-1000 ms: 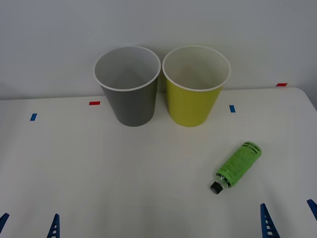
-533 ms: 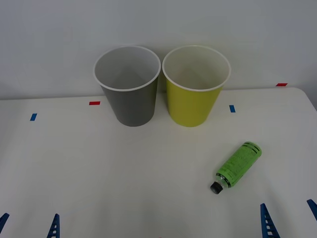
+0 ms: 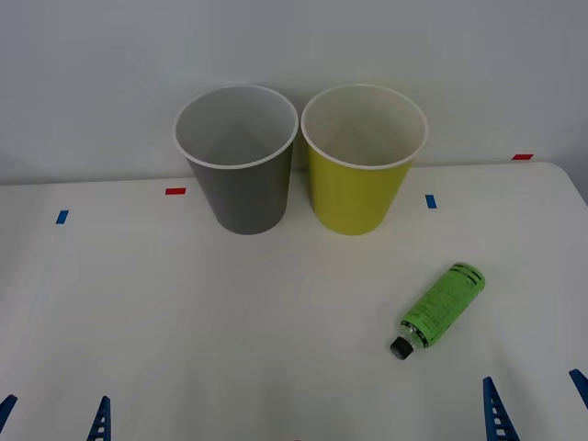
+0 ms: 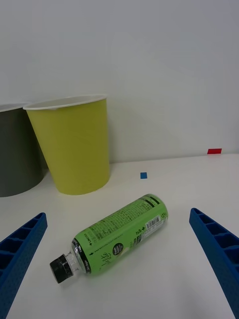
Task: Put cans in the gray bin and PET bottles in the light green bin.
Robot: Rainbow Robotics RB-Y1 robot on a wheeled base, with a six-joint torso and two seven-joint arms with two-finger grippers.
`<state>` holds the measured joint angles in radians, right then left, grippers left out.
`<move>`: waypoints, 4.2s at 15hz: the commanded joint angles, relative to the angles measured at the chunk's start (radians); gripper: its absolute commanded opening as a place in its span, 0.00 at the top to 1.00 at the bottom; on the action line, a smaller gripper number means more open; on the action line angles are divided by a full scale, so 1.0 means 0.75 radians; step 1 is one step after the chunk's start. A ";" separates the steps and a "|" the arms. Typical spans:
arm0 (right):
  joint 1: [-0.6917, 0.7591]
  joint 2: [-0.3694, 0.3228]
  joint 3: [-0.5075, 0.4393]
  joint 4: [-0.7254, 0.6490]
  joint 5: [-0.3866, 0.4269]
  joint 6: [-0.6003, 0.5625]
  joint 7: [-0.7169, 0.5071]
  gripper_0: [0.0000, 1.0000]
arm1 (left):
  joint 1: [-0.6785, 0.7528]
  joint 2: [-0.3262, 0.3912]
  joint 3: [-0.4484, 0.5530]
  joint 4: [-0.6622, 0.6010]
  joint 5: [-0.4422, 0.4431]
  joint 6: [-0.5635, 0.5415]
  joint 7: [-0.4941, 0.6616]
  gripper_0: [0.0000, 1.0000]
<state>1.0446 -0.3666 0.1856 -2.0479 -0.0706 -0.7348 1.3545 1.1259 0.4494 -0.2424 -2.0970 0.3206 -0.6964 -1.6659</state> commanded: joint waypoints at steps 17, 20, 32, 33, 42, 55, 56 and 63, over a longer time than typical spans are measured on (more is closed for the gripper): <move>-0.031 0.039 -0.031 0.051 0.002 -0.023 0.022 0.00 | 0.000 0.000 0.000 0.000 0.000 0.000 0.000 0.00; -0.043 0.053 -0.045 0.020 -0.018 0.074 0.027 0.00 | 0.000 0.000 0.000 0.000 0.000 0.000 0.000 0.00; -0.364 0.115 -0.243 -0.491 -0.205 1.409 -0.270 0.00 | 0.000 0.000 0.000 0.000 0.000 0.000 0.000 0.00; -0.436 0.110 -0.264 -0.509 -0.202 1.550 -0.350 0.00 | 0.000 0.000 0.000 0.000 0.000 0.000 0.000 0.00; -0.912 0.012 -0.264 -0.513 -0.151 2.428 -1.035 0.00 | 0.000 0.000 0.000 0.000 0.000 0.000 0.000 0.00; -1.597 -0.442 -0.096 -0.072 -0.763 3.101 -1.291 0.00 | 0.000 0.000 0.000 0.000 0.000 0.000 0.000 0.00; -1.634 -0.464 -0.082 -0.027 -0.802 3.101 -1.301 0.00 | 0.000 0.000 0.000 0.000 0.000 0.000 0.000 0.00; -1.933 -0.585 0.164 0.335 -1.135 3.011 -1.440 0.00 | 0.000 0.000 0.000 0.000 0.000 0.000 0.000 0.00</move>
<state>-0.3789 -0.8048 0.2844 -1.8332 -0.8966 1.5510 0.2873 1.1259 0.4495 -0.2424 -2.0970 0.3206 -0.6964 -1.6659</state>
